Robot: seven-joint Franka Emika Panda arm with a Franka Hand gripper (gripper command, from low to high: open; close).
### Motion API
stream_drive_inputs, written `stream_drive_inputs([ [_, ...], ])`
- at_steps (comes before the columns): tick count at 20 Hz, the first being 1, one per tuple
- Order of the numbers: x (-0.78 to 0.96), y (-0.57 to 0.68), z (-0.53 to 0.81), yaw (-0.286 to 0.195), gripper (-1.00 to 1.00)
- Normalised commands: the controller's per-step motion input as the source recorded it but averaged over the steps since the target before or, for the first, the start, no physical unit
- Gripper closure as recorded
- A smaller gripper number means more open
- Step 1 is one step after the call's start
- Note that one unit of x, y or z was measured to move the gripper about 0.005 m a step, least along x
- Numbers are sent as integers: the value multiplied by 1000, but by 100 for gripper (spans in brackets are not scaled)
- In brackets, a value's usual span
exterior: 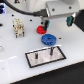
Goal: Insert the blue gear onto the right peg, followed by the red gear
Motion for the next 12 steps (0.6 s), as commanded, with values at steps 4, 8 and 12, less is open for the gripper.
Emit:
stream_drive_inputs([
  [4,-230,16,-471,0,-100],
  [8,-300,-27,-473,0,-100],
  [12,-273,-69,-406,0,-100],
])
